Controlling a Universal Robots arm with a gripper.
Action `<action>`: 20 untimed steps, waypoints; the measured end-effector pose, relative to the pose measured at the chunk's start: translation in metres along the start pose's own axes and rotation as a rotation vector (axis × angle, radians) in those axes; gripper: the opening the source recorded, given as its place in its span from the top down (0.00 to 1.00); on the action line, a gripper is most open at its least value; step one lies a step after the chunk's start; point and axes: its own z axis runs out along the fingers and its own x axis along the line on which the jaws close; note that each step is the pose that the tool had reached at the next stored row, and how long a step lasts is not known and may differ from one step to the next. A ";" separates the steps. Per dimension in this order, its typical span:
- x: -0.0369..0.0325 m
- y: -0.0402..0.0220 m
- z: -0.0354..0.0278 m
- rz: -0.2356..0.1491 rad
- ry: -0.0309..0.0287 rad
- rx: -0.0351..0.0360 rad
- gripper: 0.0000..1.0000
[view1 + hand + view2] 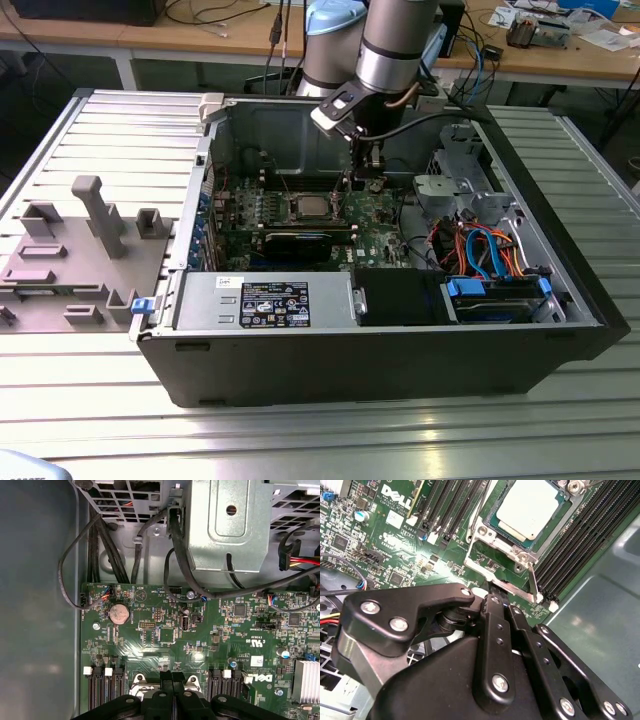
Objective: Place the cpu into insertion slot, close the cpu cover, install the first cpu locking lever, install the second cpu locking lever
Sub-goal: 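Close the cpu cover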
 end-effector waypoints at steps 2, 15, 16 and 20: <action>0.0000 -0.0002 0.0001 0.000 0.0000 0.0000 0.89; 0.0002 -0.0030 0.0008 0.000 0.0000 -0.0001 0.89; 0.0002 -0.0031 0.0008 0.000 0.0000 0.0000 0.89; 0.0002 -0.0039 0.0010 0.000 0.0000 0.0000 0.89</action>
